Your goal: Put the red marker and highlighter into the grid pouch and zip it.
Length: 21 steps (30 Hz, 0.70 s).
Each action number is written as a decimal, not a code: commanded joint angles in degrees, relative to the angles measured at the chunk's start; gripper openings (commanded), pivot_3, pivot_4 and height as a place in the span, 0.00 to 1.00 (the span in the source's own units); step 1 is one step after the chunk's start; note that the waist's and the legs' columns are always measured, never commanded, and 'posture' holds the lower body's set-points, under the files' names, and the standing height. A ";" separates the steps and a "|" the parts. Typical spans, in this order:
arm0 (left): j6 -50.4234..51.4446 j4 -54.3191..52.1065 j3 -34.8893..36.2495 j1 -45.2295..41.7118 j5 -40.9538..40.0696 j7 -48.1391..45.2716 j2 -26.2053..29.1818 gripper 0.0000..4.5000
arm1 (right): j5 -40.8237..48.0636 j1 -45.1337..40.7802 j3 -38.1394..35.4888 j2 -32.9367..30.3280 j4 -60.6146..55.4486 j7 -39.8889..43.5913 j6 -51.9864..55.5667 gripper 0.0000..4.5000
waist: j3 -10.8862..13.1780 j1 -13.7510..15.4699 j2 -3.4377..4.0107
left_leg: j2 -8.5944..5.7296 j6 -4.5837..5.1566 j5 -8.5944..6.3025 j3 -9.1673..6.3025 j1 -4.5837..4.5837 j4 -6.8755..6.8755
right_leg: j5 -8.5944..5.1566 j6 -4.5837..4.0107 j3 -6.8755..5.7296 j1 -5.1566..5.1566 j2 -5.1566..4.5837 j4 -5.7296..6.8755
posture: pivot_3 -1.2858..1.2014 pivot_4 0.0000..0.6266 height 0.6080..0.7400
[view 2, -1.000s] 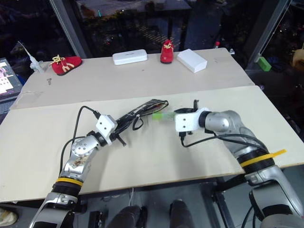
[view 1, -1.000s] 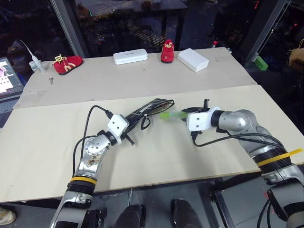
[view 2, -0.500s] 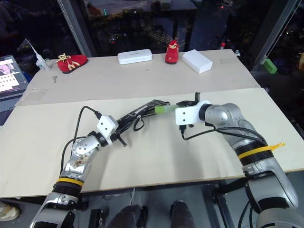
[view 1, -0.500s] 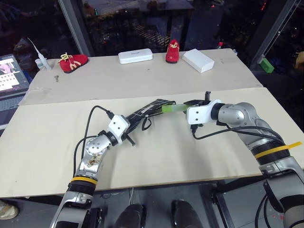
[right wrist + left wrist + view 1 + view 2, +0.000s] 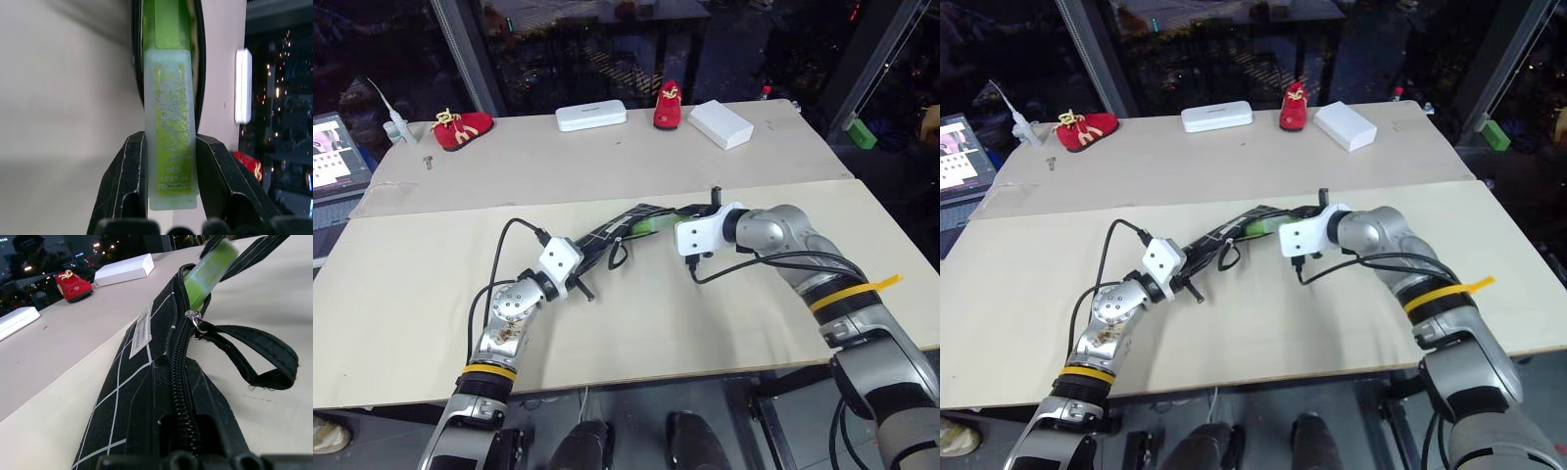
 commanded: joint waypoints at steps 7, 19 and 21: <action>-0.74 0.05 -0.07 -2.03 -0.57 -0.61 -0.51 0.00 | -4.18 -3.68 5.41 7.93 0.13 -2.08 -5.15 0.23 | 0.00 -0.24 0.00 | 0.00 -0.02 0.01 0.00 0.03 0.00 | 0.00 0.00 0.01 -0.02 0.02 0.06 | 0.52 0.24 1.00; -1.02 -0.69 0.40 -1.00 -0.63 -0.68 -0.26 0.00 | 0.52 -6.72 0.99 6.80 6.48 -1.69 -4.05 0.73 | 0.00 -0.20 0.00 | -0.01 -0.17 0.09 -0.04 0.01 -0.01 | 0.00 -0.01 0.00 -0.05 0.02 0.06 | 0.52 0.24 1.00; -0.99 -0.77 0.33 -0.89 -0.53 -0.53 -0.35 0.00 | 4.43 -6.29 -1.52 3.89 6.81 1.50 -3.99 0.73 | 0.00 0.02 0.00 | -0.02 -0.12 0.07 -0.04 0.00 -0.01 | 0.01 -0.01 0.00 -0.05 0.01 0.06 | 0.52 0.24 1.00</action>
